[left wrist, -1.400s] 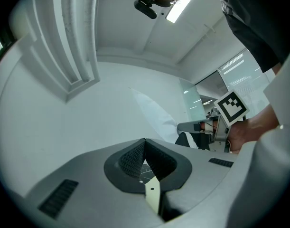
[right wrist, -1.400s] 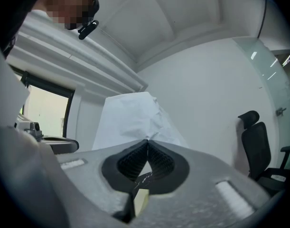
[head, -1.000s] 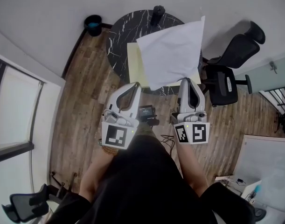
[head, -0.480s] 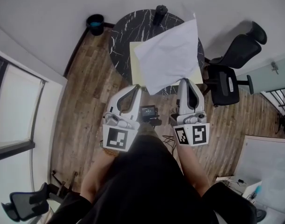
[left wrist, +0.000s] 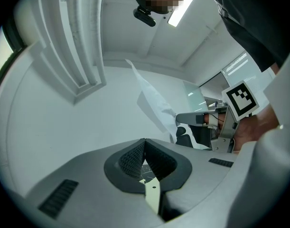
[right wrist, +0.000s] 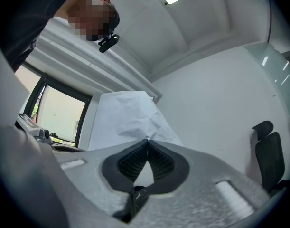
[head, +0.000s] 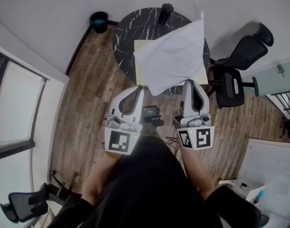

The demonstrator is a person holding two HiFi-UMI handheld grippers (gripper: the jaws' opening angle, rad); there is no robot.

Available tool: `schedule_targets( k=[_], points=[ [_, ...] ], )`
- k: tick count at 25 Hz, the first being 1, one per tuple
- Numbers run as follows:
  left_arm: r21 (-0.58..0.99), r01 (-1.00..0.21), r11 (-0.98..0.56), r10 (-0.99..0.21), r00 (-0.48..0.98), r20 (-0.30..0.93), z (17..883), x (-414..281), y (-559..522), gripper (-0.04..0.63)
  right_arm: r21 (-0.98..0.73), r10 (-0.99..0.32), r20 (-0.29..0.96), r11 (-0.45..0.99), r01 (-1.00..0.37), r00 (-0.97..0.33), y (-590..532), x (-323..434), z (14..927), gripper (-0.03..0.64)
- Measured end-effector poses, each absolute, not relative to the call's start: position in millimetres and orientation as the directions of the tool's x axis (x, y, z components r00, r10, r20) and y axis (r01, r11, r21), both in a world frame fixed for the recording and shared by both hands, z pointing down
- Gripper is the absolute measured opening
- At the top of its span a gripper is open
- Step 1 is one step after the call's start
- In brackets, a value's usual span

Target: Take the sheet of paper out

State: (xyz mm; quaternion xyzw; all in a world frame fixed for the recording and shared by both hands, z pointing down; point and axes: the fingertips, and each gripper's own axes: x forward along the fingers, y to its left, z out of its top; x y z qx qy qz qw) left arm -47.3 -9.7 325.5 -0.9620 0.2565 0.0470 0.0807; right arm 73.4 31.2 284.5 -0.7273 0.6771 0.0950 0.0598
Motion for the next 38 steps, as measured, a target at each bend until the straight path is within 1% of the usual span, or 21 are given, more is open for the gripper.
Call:
schedule_targets(
  k=[12,17,22,38],
  points=[
    [-0.100,-0.509,-0.855,-0.499,0.860,-0.106,334,-48,-12,-0.002,0.052,-0.979,-0.199,-0.061,-0.997,0.049,29,71,291,-0.003],
    [-0.085,-0.508,-0.857,-0.501,0.860,-0.095,337,-47,-11,-0.002,0.053,-0.983,-0.184,-0.024,-0.998,0.014,26,68,295,-0.003],
    [-0.023,-0.521,-0.853,-0.519,0.852,-0.062,345,-47,-12,-0.002,0.046,-0.984,-0.179,-0.023,-0.999,0.014,25,69,296,-0.003],
    [-0.016,-0.511,-0.859,-0.510,0.859,-0.050,349,-40,-8,-0.002,0.039,-0.988,-0.156,-0.012,-0.999,0.006,24,77,305,-0.003]
  ],
)
